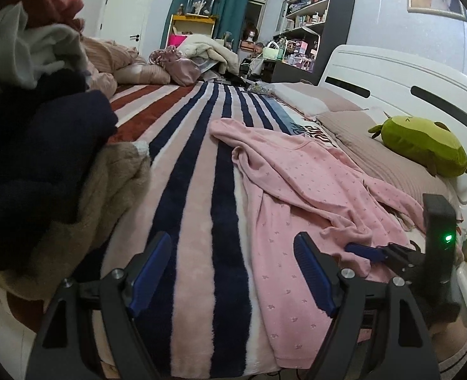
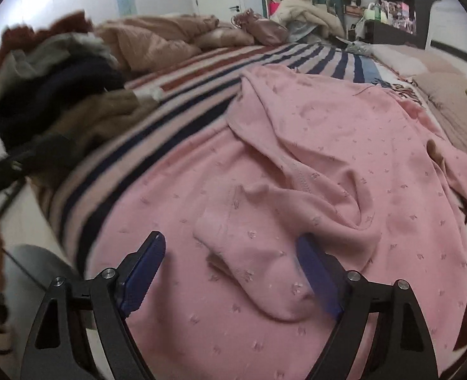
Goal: Fold small clothes
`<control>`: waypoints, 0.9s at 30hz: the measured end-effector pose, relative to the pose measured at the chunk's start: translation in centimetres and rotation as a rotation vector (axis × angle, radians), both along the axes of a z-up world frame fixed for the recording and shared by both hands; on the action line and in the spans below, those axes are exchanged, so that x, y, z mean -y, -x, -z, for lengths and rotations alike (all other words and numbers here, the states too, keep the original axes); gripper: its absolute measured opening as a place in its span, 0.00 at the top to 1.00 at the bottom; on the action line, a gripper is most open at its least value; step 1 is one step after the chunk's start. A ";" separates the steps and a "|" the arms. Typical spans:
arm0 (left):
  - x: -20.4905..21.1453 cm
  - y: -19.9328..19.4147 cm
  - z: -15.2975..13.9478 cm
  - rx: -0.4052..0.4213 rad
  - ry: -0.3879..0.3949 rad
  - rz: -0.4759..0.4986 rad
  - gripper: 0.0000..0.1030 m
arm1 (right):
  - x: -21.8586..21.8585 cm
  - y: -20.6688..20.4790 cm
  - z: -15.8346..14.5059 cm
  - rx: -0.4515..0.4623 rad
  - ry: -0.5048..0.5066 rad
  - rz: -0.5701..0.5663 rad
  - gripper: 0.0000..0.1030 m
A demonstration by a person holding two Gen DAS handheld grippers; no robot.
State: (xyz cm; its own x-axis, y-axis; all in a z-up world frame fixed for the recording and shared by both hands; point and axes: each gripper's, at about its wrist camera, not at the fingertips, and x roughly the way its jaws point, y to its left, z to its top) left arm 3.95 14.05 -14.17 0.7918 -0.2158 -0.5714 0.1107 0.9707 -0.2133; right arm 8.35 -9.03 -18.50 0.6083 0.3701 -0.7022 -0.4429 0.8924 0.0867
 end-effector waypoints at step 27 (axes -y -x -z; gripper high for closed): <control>3.2 -5.8 1.2 -0.081 -0.009 0.116 0.25 | 19.6 6.4 -3.6 0.041 -0.203 0.321 0.65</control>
State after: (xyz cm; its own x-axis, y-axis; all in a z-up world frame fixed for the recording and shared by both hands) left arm 9.78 10.88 -15.36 0.7131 -0.2977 -0.6348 0.2046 0.9543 -0.2177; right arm 1.95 -28.66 -14.89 0.7422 0.2849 -0.6067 -0.1502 0.9528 0.2638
